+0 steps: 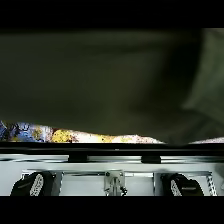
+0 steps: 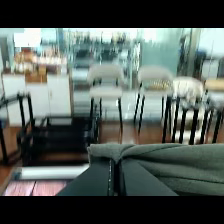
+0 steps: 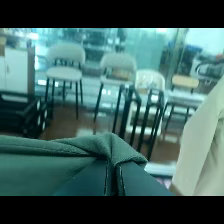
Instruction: Fold the shirts.
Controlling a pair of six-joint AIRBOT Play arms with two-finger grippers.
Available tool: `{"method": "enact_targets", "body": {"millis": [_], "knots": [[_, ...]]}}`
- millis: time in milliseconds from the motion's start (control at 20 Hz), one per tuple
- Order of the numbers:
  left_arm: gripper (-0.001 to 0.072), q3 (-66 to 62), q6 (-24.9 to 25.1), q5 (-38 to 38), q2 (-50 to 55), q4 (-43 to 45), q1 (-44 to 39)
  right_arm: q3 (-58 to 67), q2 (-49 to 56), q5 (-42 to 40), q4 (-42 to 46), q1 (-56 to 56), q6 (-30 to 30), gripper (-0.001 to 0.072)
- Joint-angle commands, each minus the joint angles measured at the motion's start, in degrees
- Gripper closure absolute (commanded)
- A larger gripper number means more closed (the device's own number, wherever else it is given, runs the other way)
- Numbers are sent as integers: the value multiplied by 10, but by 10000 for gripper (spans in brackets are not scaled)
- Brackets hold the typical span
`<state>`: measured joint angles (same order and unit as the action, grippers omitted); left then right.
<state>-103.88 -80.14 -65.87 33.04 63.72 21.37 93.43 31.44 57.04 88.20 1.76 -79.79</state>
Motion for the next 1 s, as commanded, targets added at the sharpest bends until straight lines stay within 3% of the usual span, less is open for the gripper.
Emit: {"method": "enact_targets", "body": {"millis": [0, 250, 350, 600, 950], "knots": [[675, 13, 39, -109, 49, 7, 0, 5, 56, 110, 20, 0, -3, 652], [675, 106, 66, -159, 206, -3, -1, 2, 257, 219, 8, 0, -8, 652], [676, 143, 66, -156, 289, -3, -13, 2, 356, 222, -29, -1, -8, 652], [676, 131, 42, -74, 539, -3, -76, 3, 587, 75, -137, -1, -29, 652], [675, 62, 47, 214, 708, -3, -126, 3, 728, -169, -157, -1, -22, 652]]}}
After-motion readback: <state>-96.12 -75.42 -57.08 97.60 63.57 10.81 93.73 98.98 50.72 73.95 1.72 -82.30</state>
